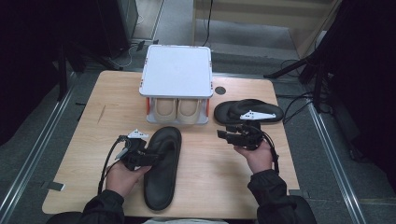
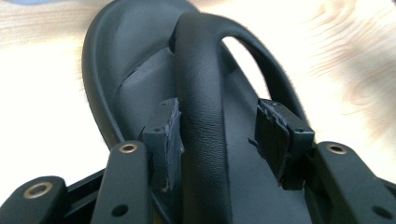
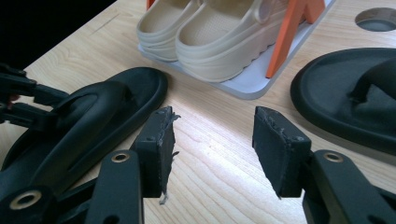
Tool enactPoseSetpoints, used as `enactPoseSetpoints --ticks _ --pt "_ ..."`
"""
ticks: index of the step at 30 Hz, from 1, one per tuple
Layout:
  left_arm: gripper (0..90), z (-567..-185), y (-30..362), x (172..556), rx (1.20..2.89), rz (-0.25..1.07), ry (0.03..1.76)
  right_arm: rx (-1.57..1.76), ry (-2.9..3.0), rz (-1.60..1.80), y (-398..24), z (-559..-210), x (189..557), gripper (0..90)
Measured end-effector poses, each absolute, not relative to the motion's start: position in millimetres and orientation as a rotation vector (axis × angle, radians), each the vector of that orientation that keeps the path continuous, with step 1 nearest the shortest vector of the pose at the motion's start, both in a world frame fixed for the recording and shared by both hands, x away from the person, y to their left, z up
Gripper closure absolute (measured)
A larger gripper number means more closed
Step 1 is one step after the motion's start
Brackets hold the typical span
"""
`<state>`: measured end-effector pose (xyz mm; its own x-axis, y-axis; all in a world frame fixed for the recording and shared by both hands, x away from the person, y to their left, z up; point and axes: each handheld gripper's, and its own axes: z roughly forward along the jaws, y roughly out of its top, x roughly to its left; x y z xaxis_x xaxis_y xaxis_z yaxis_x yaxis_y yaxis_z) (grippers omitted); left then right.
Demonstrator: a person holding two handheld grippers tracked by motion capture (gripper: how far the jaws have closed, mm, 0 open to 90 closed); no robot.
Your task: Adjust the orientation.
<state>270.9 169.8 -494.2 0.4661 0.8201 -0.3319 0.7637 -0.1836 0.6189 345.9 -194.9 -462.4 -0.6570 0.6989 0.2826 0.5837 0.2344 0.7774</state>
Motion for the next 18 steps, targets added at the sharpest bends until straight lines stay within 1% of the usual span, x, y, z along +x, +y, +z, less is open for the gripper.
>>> enactPoseSetpoints --ticks 7,10,11,18 --pt "44.2 -484.3 186.9 270.4 1.948 0.085 1.307 1.252 2.345 1.407 -203.3 -459.2 346.2 49.7" --pt "45.5 -483.6 191.7 271.4 1.947 0.091 1.302 1.26 2.332 1.409 -207.1 -458.2 347.4 50.0" --pt "46.3 -483.1 196.4 272.8 1.936 0.122 1.305 1.272 2.323 1.402 -211.9 -457.1 348.5 51.3" --pt "43.6 -485.9 212.0 280.6 1.917 0.123 1.324 1.323 2.287 1.394 -232.1 -454.6 351.2 56.3"
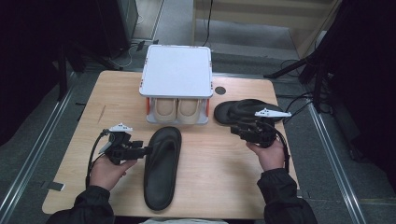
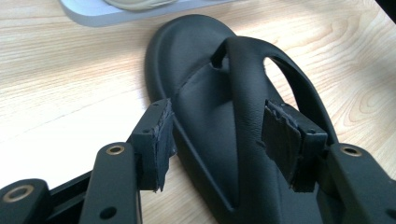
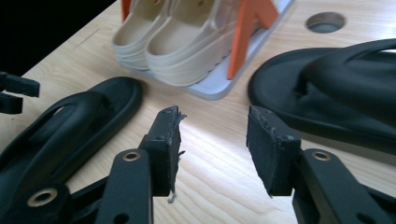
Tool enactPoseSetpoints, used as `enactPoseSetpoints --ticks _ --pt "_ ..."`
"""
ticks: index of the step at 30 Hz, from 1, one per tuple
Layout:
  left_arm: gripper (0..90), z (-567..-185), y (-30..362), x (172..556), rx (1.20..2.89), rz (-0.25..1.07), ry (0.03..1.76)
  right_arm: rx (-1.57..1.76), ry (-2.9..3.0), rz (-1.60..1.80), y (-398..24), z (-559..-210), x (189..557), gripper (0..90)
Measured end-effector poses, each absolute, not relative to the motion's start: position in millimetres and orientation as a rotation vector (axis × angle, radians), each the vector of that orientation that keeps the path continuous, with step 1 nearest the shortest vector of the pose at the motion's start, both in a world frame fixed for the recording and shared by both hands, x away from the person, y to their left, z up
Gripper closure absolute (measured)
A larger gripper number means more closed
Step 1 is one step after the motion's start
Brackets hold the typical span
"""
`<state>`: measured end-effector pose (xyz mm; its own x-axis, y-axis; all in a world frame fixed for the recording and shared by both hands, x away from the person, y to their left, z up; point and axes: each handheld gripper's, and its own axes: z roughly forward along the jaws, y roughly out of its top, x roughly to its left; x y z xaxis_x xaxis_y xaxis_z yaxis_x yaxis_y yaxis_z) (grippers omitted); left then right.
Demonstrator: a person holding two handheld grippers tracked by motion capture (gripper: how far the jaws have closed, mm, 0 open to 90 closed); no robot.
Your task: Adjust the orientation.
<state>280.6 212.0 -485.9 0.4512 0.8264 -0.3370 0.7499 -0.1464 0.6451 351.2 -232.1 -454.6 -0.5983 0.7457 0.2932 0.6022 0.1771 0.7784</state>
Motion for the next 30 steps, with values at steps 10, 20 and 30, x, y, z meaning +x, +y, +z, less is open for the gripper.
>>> enactPoseSetpoints --ticks 10,20,30 --pt "42.0 -486.5 214.2 290.1 1.95 0.153 1.312 1.361 2.241 1.352 -254.0 -457.2 359.1 61.5" --pt "40.5 -487.0 222.5 297.9 1.936 0.144 1.318 1.381 2.191 1.289 -274.9 -455.6 361.4 73.8" --pt "38.7 -487.8 225.3 298.9 1.942 0.142 1.319 1.455 2.165 1.243 -298.4 -463.4 385.3 90.0"
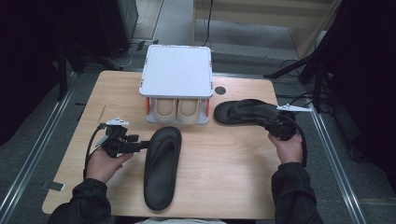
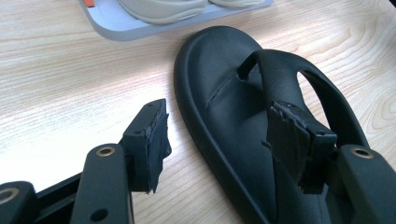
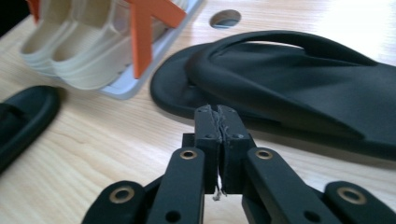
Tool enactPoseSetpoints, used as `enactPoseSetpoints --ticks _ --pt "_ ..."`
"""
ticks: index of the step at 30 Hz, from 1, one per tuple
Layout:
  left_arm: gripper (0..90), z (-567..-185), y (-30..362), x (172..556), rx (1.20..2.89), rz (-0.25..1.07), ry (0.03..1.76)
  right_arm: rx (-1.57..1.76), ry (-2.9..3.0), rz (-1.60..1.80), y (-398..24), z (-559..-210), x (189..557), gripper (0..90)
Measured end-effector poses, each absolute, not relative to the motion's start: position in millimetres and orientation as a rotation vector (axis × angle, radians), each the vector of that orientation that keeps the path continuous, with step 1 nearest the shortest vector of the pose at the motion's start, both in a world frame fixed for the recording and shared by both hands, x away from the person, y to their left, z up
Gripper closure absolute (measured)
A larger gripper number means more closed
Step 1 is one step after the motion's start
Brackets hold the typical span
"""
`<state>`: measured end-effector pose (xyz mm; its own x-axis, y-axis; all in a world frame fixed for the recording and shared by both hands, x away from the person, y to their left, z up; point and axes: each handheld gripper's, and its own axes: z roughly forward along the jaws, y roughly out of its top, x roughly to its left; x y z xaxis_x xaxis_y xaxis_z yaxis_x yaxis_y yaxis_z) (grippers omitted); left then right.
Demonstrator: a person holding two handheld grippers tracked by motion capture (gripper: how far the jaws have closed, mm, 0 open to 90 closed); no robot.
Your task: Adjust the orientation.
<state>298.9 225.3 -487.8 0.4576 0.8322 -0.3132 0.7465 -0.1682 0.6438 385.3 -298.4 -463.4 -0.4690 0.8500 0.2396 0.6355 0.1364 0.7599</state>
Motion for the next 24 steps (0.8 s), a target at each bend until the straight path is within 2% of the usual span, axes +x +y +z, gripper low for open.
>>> enactPoseSetpoints --ticks 24 --pt "37.5 -489.5 234.8 285.8 1.924 0.166 1.356 1.644 2.076 1.188 -341.6 -487.4 446.0 90.0"
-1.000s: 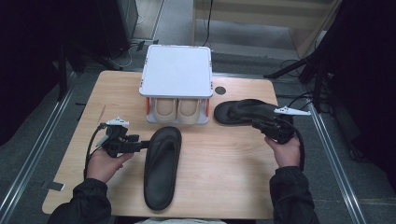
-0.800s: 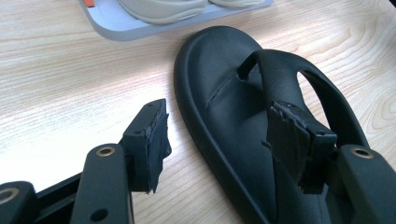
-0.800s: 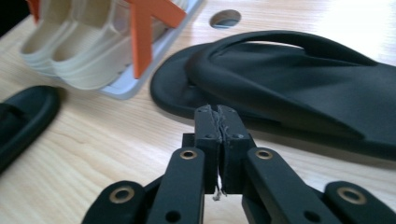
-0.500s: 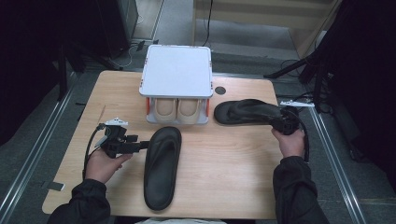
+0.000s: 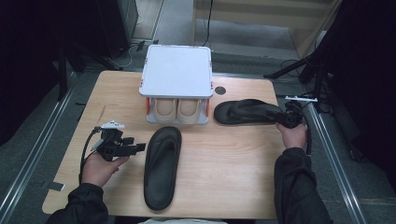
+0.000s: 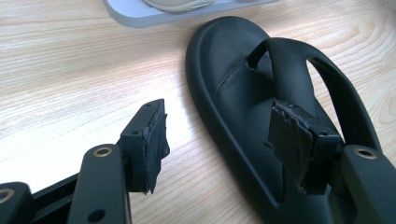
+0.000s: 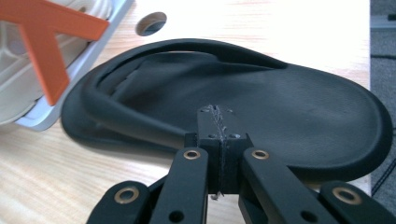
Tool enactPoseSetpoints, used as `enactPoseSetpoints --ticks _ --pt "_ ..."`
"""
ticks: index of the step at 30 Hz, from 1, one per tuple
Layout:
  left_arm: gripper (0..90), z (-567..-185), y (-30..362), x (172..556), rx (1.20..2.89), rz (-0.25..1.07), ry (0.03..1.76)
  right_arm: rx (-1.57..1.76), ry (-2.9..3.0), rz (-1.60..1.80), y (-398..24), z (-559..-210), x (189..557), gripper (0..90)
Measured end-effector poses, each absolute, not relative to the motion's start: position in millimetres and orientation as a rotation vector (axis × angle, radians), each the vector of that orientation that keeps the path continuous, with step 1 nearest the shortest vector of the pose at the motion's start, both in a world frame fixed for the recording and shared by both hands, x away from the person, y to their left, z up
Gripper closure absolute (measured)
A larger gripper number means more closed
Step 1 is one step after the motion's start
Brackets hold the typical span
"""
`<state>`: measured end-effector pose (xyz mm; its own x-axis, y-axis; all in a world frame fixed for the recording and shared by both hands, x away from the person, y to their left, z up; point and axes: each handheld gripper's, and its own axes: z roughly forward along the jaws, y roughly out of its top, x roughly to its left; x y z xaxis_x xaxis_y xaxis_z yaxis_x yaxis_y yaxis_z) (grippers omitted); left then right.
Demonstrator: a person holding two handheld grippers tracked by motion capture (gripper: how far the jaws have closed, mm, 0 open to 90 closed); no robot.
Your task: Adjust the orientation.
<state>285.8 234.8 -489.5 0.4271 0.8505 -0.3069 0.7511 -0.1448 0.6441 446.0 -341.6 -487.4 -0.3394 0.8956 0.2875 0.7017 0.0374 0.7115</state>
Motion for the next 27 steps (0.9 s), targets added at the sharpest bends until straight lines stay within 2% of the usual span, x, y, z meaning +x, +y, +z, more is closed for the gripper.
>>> enactPoseSetpoints --ticks 8,15,27 --pt "37.6 -489.6 238.7 281.8 1.911 0.172 1.372 1.665 2.095 1.15 -338.3 -494.1 454.4 90.0" --pt "37.9 -483.0 241.5 277.6 1.864 0.248 1.35 1.677 2.097 1.137 -336.4 -497.3 456.6 90.0" --pt "37.0 -489.4 238.4 283.5 1.921 0.198 1.358 1.655 2.128 1.098 -330.7 -495.2 451.4 90.0"
